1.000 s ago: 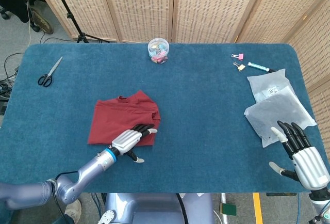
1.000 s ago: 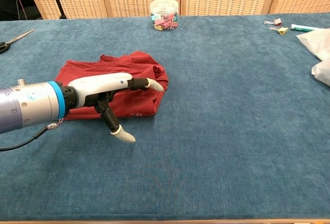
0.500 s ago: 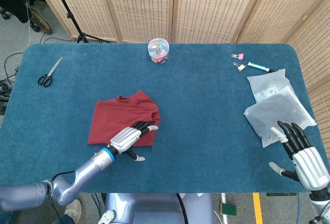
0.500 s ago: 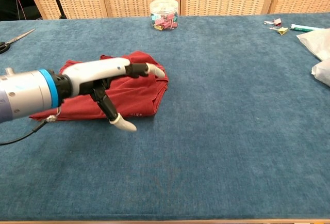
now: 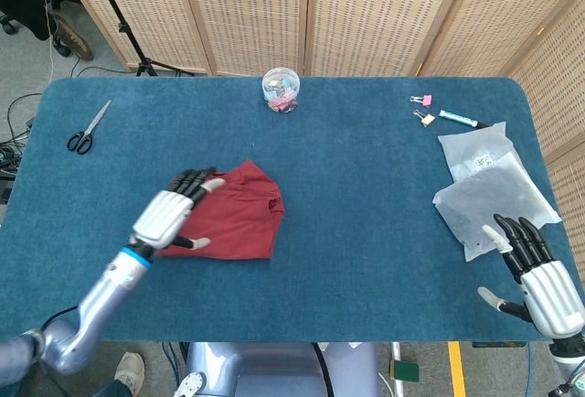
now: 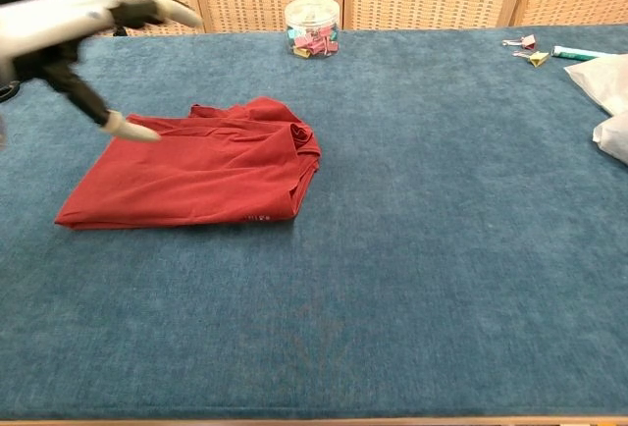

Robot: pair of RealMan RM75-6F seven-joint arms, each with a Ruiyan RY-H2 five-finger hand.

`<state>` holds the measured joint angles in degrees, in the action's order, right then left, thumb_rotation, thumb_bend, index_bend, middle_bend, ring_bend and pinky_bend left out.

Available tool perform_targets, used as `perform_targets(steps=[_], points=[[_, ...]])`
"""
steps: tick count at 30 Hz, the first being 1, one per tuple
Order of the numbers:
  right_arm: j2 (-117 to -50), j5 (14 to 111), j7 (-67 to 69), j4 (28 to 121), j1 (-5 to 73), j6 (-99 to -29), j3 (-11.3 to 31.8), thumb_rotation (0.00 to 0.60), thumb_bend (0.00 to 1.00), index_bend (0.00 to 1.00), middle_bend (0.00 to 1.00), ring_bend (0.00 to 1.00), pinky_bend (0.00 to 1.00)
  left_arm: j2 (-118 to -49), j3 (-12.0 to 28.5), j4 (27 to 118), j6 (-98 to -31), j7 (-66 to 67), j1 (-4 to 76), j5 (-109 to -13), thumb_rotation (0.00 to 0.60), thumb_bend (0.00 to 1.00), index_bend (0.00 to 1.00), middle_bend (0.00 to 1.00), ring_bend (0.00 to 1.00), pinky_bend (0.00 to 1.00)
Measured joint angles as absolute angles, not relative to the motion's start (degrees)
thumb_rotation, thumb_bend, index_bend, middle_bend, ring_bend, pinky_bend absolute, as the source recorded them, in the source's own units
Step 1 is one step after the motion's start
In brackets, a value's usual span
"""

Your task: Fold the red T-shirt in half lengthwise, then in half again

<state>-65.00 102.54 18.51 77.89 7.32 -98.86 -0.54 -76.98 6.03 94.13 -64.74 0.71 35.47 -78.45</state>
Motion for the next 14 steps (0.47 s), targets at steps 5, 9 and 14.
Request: perform_targets(steps=[5, 9, 14], points=[[-65.0, 102.3, 18.5, 77.9, 7.2, -99.1, -0.3, 0.600, 0.00, 0.00, 0.00, 0.00, 0.00, -71.8, 4.1, 95.3, -73.0, 2.7, 28.2, -78.3, 0.600, 0.00, 0.00, 0.00, 0.00, 0.00], [-65.2, 101.9, 18.3, 77.9, 7.1, -99.3, -0.1, 0.600, 0.00, 0.00, 0.00, 0.00, 0.00, -69.2, 2.5, 95.2, -78.4, 2.3, 23.1, -78.3, 0.600, 0.00, 0.00, 0.00, 0.00, 0.00], [-65.5, 101.2, 17.6, 77.9, 6.8, -99.9, 0.5, 0.600, 0.00, 0.00, 0.00, 0.00, 0.00, -67.5, 1.1, 93.8, -85.7, 0.6, 16.9, -78.9, 0.600, 0.00, 0.00, 0.00, 0.00, 0.00]])
